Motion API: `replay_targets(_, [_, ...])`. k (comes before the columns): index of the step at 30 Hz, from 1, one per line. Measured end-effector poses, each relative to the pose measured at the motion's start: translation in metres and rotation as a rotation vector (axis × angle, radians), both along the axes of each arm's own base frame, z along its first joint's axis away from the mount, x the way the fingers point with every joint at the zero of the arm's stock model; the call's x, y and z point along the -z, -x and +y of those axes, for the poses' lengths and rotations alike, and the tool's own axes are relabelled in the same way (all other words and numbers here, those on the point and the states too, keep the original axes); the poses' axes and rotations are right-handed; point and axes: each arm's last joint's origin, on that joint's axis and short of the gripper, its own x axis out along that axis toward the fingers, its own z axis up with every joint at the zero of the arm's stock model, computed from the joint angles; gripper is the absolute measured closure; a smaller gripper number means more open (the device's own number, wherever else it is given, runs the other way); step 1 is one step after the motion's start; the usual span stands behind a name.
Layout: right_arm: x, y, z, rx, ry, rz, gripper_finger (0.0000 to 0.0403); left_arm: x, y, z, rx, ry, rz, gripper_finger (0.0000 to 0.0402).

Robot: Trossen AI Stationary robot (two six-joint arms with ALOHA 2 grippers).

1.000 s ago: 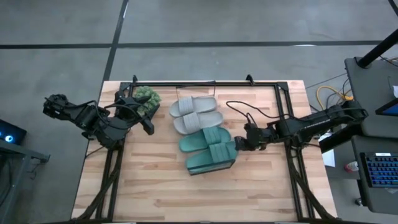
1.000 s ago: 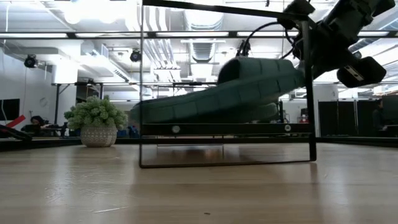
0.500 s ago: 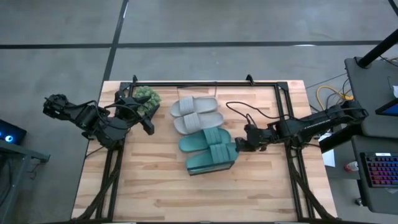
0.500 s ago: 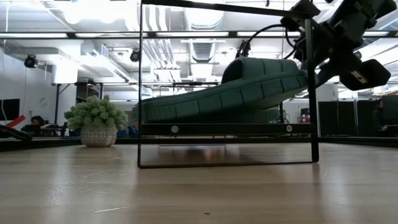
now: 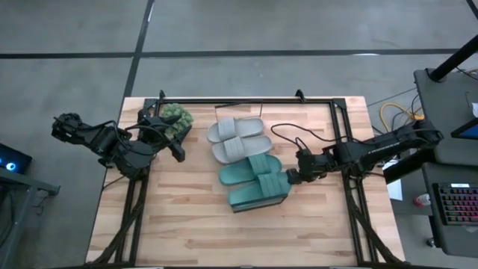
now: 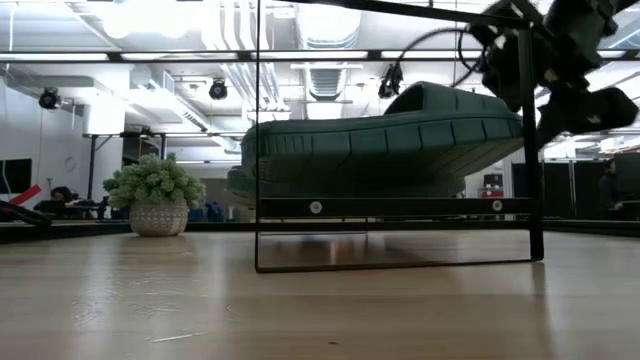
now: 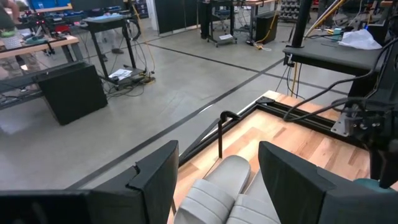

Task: Pick and place slides into the shelf
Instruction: Put the green slipper on the shelf

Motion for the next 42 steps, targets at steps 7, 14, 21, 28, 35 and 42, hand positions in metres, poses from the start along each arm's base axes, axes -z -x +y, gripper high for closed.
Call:
replay_targets(7, [-0.029, -0.008, 0.000, -0.038, 0.080, -0.114, 0.0207, 0.000, 0.000, 0.000, -0.001, 0.000, -0.001, 0.0194])
replay_targets(14, [-0.049, -0.015, -0.008, -0.112, 0.253, -0.193, 0.0209, 0.000, 0.000, 0.000, 0.000, 0.000, -0.001, 0.0194])
replay_targets(21, [-0.037, -0.016, -0.031, -0.072, 0.260, -0.160, 0.0226, 0.000, 0.000, 0.000, -0.001, 0.001, -0.002, 0.0194])
replay_targets(28, [-0.045, -0.025, -0.021, -0.189, 0.153, -0.315, 0.0263, 0.000, 0.000, 0.000, 0.000, 0.001, -0.001, 0.0194])
replay_targets(35, [-0.043, -0.025, -0.012, -0.251, 0.129, -0.306, 0.0312, 0.000, 0.000, 0.000, -0.001, 0.001, -0.001, 0.0194])
replay_targets(42, [-0.031, -0.035, 0.003, -0.331, 0.105, -0.281, 0.0386, 0.000, 0.000, 0.000, -0.001, 0.001, -0.001, 0.0194])
